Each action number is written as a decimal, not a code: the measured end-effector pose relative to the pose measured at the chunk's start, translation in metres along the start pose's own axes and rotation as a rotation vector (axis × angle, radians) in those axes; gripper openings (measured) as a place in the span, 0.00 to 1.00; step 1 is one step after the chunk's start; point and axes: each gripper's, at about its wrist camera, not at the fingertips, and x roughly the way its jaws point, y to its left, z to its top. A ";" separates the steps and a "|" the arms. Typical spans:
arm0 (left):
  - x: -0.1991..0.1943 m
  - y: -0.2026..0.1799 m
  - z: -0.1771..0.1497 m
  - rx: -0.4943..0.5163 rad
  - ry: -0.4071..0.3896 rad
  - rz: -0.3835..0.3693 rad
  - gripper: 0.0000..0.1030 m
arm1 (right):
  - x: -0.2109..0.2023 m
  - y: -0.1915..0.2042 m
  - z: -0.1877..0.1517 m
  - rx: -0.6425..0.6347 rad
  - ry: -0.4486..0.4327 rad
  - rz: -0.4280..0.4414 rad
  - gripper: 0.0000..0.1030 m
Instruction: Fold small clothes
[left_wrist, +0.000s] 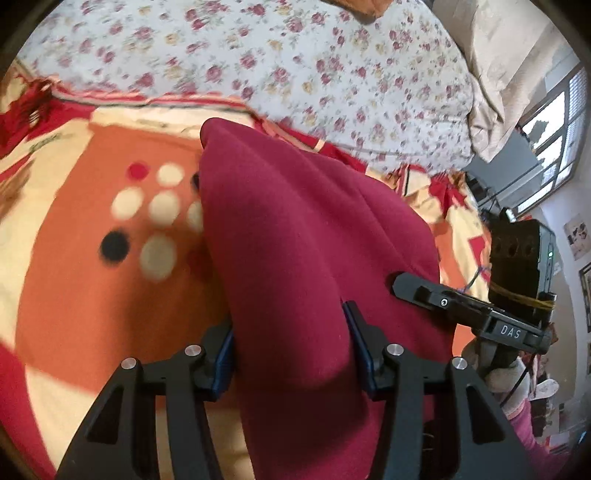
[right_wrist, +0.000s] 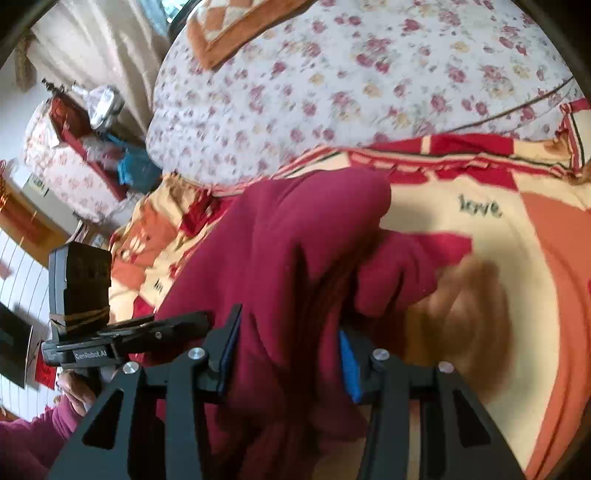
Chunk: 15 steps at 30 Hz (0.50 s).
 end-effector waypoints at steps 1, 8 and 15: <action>0.001 0.004 -0.010 -0.008 0.013 0.014 0.30 | 0.003 0.004 -0.008 -0.001 0.016 -0.006 0.46; 0.006 0.030 -0.038 -0.103 0.036 0.028 0.43 | 0.017 -0.003 -0.049 0.040 0.055 -0.108 0.61; -0.024 0.001 -0.039 0.078 -0.081 0.282 0.43 | -0.041 0.034 -0.049 -0.100 -0.035 -0.156 0.61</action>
